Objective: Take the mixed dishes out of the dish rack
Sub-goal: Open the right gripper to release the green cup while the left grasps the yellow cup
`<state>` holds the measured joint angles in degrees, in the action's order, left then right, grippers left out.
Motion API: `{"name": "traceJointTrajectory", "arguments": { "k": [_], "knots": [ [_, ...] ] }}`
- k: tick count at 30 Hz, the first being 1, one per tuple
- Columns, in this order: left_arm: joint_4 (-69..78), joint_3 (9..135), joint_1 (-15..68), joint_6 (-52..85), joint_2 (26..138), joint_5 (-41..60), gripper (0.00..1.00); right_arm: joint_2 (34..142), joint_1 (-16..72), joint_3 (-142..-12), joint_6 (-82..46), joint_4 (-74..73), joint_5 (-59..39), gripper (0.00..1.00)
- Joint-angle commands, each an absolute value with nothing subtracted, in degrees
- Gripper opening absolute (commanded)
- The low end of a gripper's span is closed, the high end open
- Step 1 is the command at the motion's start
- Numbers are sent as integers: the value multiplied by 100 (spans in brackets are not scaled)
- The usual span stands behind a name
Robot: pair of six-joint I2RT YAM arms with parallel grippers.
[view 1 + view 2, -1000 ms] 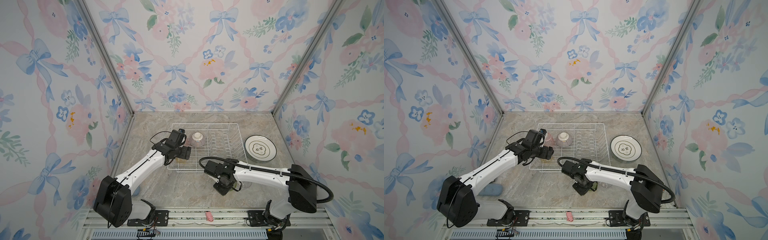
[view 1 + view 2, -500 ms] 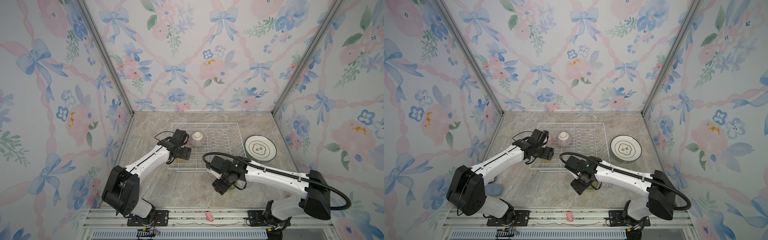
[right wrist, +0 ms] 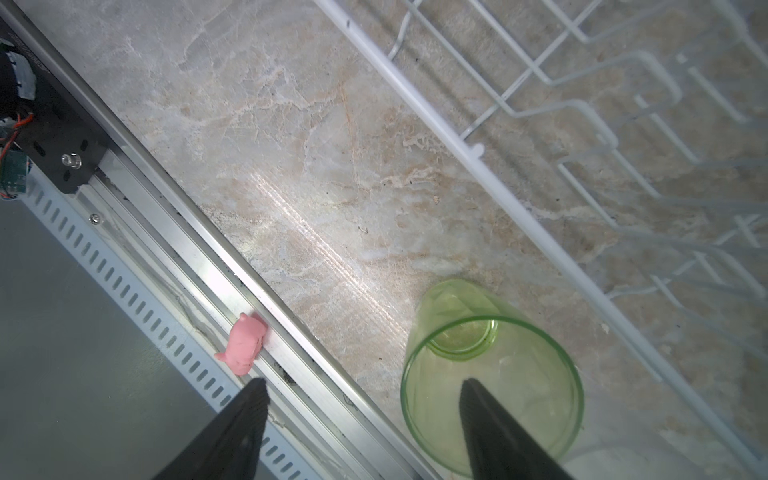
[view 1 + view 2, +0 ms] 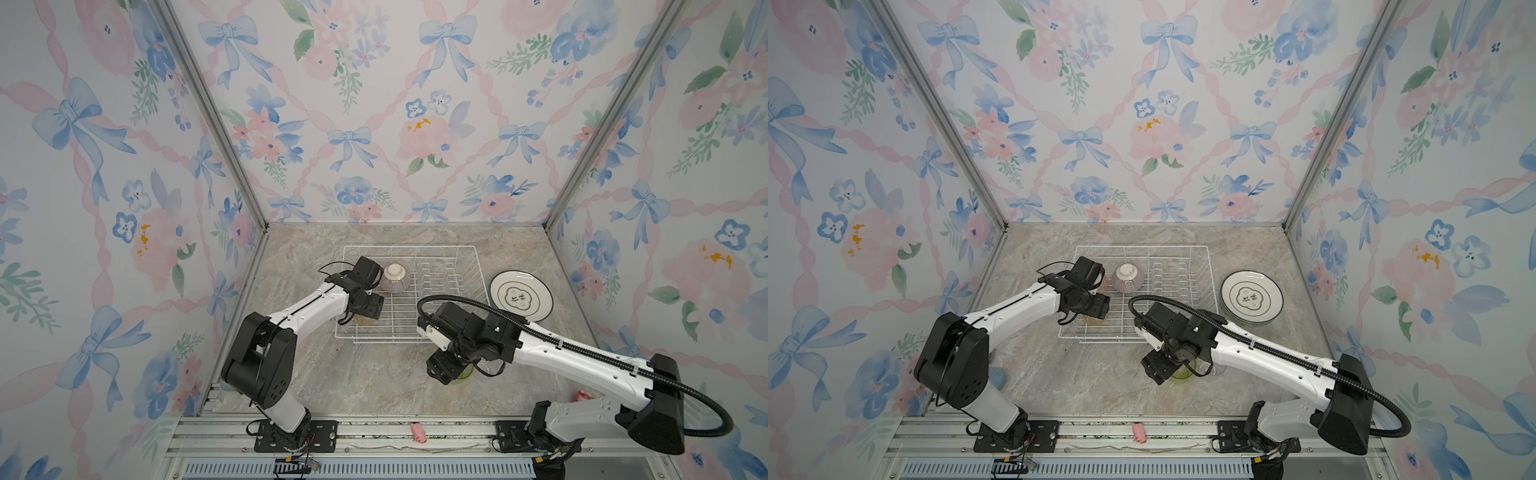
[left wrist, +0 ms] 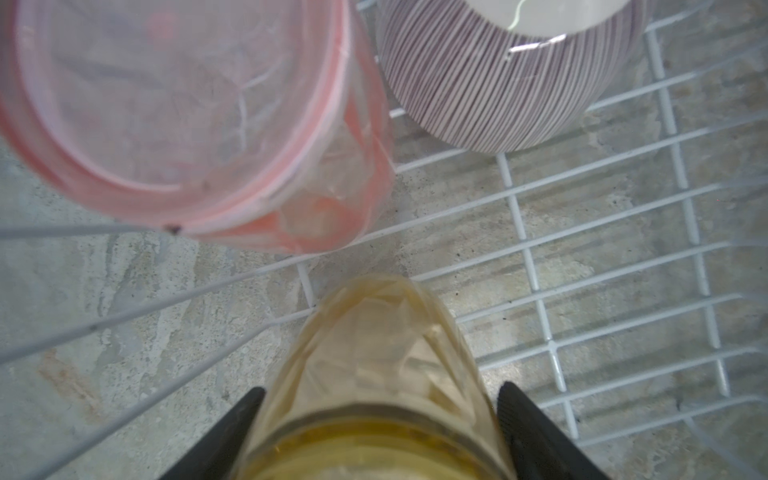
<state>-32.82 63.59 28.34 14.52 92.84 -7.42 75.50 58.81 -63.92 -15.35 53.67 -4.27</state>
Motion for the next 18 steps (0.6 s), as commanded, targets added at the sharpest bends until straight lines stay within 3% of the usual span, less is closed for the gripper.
{"name": "traceJointTrajectory", "arguments": {
  "k": [1, 7, 11, 18],
  "knots": [
    [-3466, 6495, 2774, 1371, 9368, -902, 77, 7445, 5773, -6278, -1425, 5346, -473, 76],
    [-3516, 6553, 2760, 1302, 9192, -726, 63, 7372, 5599, -6182, -1371, 5177, -642, 76],
    [-3498, 6613, 2697, 1301, 8996, -200, 62, 7173, 5369, -6094, -1388, 4739, -1037, 76],
    [-3431, 6802, 2524, 1179, 8654, 893, 61, 6569, 4651, -5764, -1692, 3143, -2611, 76]
  ]
}}
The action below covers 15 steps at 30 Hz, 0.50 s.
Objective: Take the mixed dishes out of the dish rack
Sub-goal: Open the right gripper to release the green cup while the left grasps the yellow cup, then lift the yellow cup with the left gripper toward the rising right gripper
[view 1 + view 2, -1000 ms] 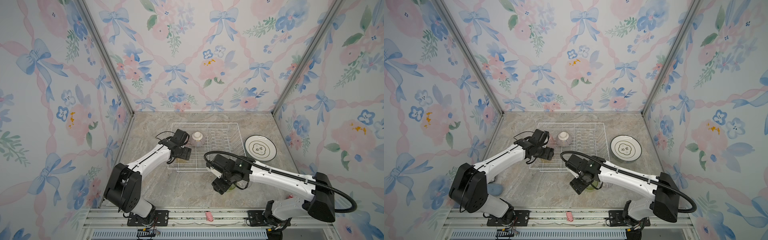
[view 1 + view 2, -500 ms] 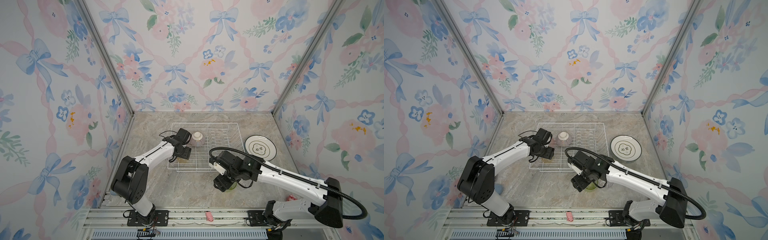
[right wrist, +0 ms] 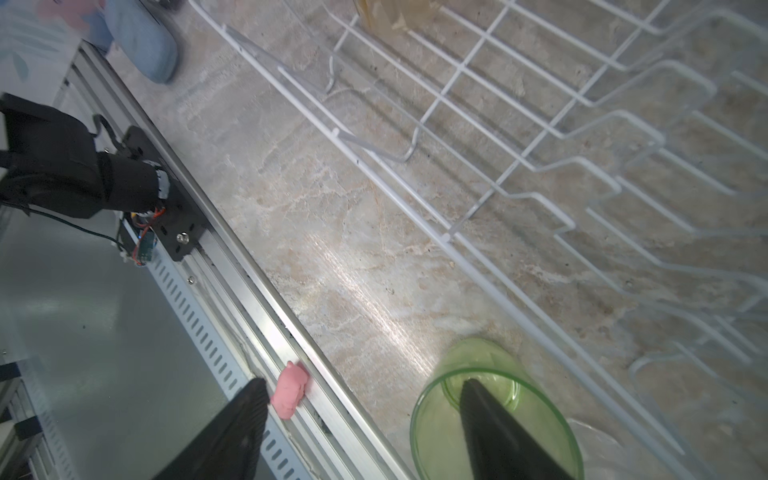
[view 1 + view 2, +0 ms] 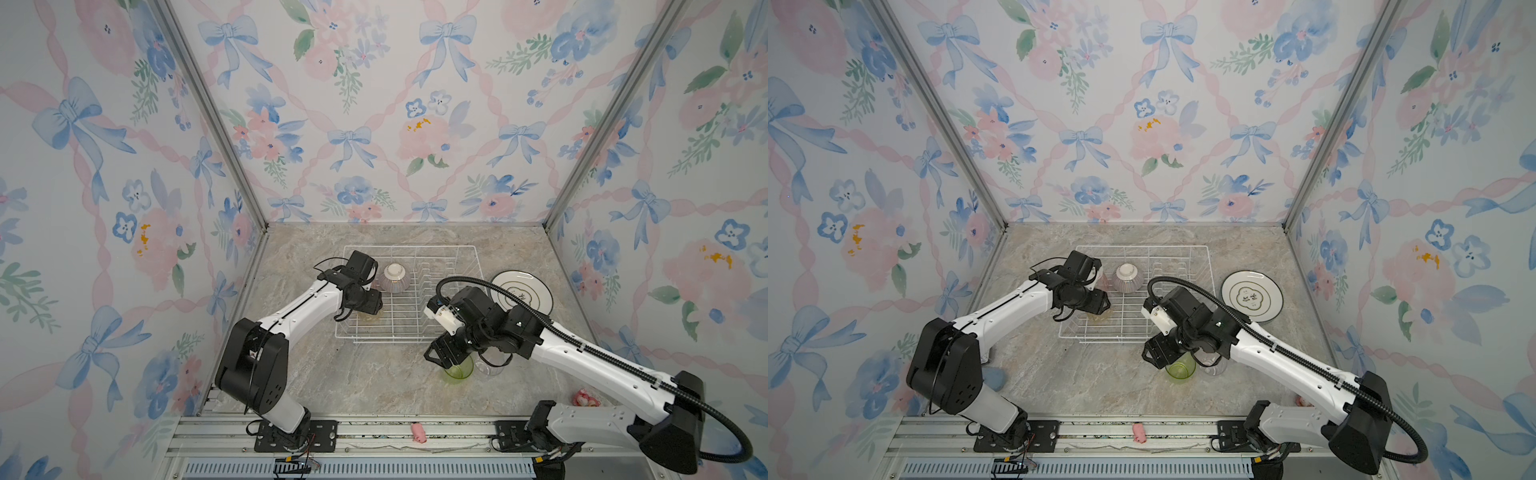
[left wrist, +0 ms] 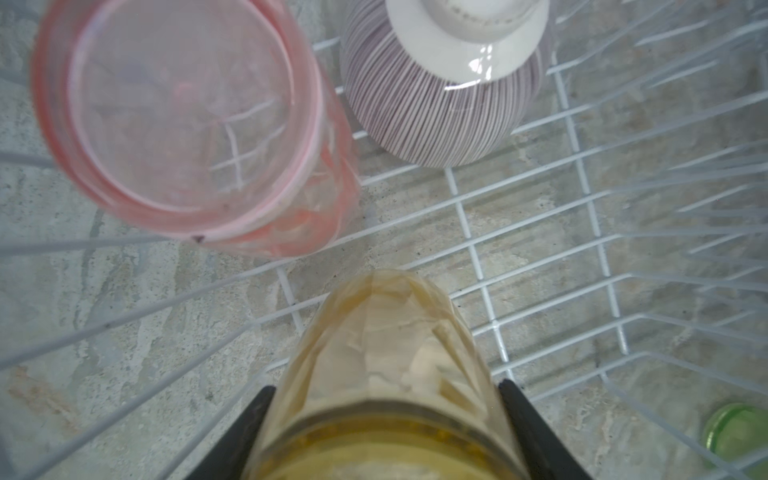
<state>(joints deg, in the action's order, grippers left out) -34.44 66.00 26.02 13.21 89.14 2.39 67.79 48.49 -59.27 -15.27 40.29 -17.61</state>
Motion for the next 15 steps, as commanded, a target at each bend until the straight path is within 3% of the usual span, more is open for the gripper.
{"name": "traceJointTrajectory", "arguments": {
  "k": [1, 7, 12, 15],
  "knots": [
    [-3377, 6820, 2476, 1161, 8577, 1141, 61, 6510, 4550, -5679, -1792, 2864, -2865, 76],
    [-2752, 6792, 2234, 1197, 8188, 2866, 61, 6392, 4045, -5106, -2495, 1174, -4003, 70],
    [-1838, 6511, 2168, 1523, 7967, 4184, 62, 6403, 3803, -4747, -2927, 153, -4164, 55],
    [-1255, 6315, 2171, 1798, 7897, 4844, 62, 6386, 3703, -4595, -3120, -331, -4183, 52]
  ]
}}
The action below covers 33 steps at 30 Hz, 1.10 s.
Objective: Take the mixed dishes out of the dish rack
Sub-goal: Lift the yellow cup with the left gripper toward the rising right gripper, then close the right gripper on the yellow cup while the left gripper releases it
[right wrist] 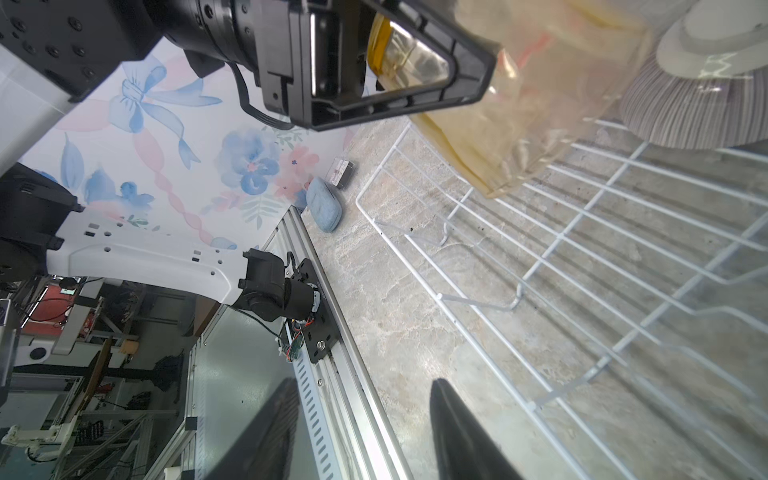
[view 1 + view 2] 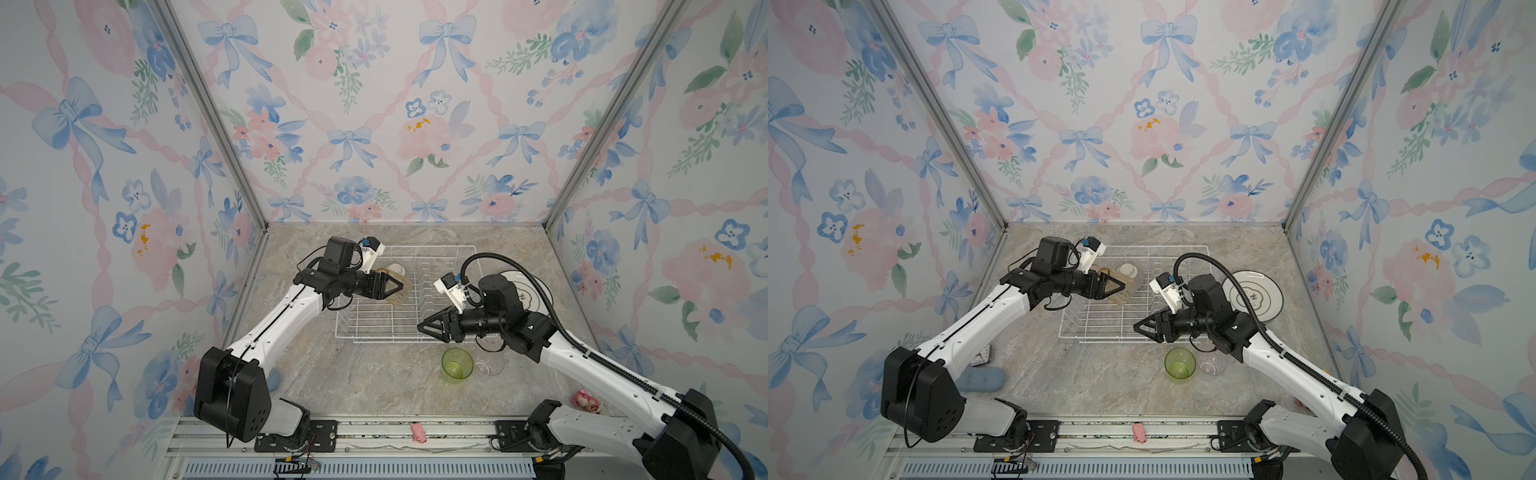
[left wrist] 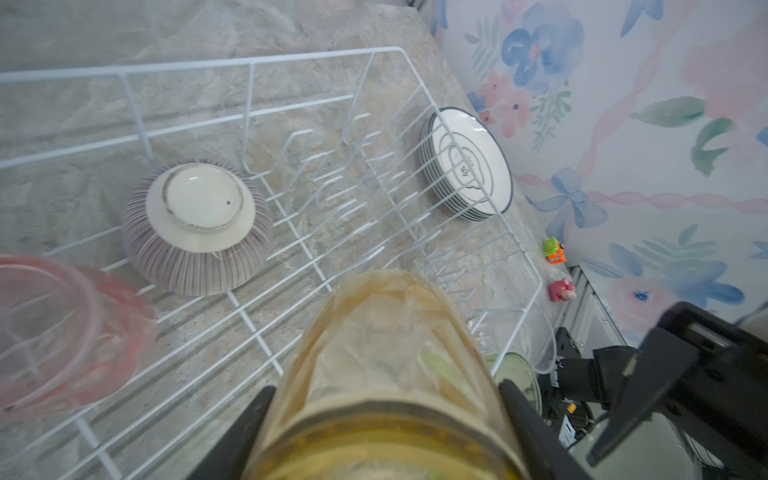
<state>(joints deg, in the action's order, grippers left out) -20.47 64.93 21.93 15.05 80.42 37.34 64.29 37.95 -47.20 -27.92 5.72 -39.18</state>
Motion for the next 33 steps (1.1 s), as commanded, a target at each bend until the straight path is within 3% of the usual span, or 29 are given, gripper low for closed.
{"name": "traceJointTrajectory", "arguments": {
  "k": [1, 9, 17, 33],
  "knots": [
    [-1062, 6258, 2164, 1900, 7890, 5053, 62, 6366, 3671, -4535, -3194, -526, -4196, 52],
    [1191, 5574, 2154, 3218, 7725, 6088, 61, 6279, 3344, -4262, -3514, -1384, -4073, 47],
    [1378, 5487, 2236, 3348, 7786, 6214, 60, 6343, 3276, -4381, -3500, -1693, -4103, 44],
    [2150, 5456, 2607, 3799, 8074, 6264, 60, 6888, 3379, -4516, -4059, -2888, -4254, 24]
  ]
}}
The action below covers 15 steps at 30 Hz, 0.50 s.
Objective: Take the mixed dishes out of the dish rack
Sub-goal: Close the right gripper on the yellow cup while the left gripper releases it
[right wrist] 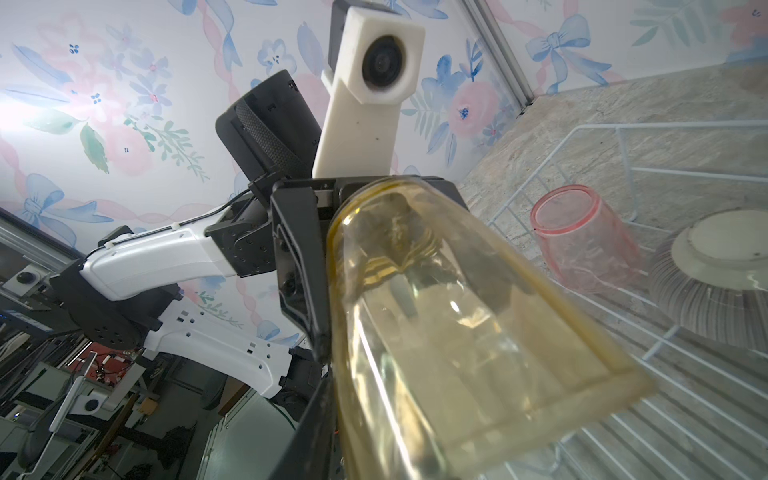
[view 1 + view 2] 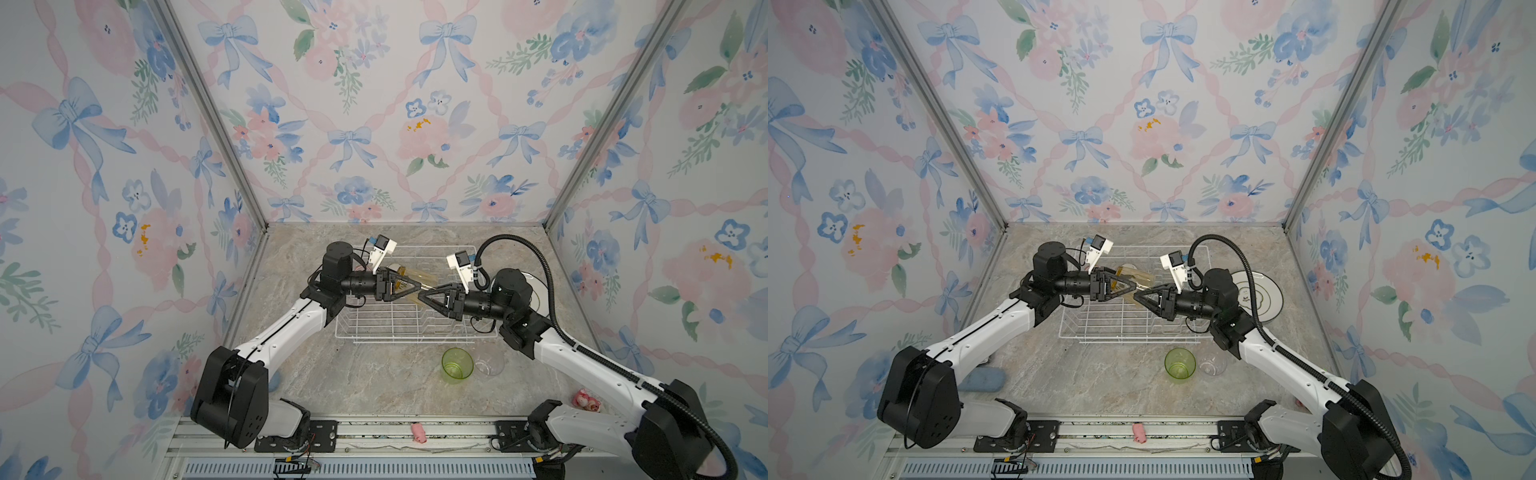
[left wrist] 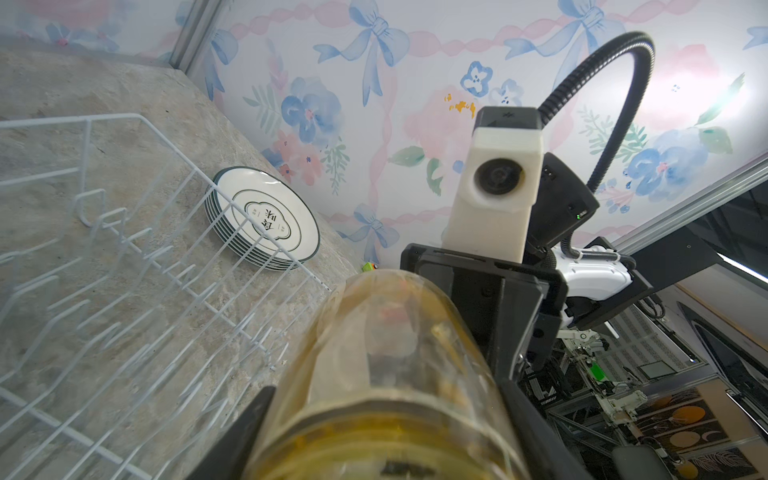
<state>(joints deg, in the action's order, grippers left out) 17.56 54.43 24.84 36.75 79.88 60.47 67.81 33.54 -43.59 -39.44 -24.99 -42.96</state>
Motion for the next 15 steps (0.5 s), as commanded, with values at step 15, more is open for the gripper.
{"name": "traceJointTrajectory", "arguments": {
  "k": [15],
  "knots": [
    [2258, 5457, 2592, 3806, 7906, 6141, 87, 6851, 3384, -4755, -3790, -2296, -4289, 0]
  ]
}}
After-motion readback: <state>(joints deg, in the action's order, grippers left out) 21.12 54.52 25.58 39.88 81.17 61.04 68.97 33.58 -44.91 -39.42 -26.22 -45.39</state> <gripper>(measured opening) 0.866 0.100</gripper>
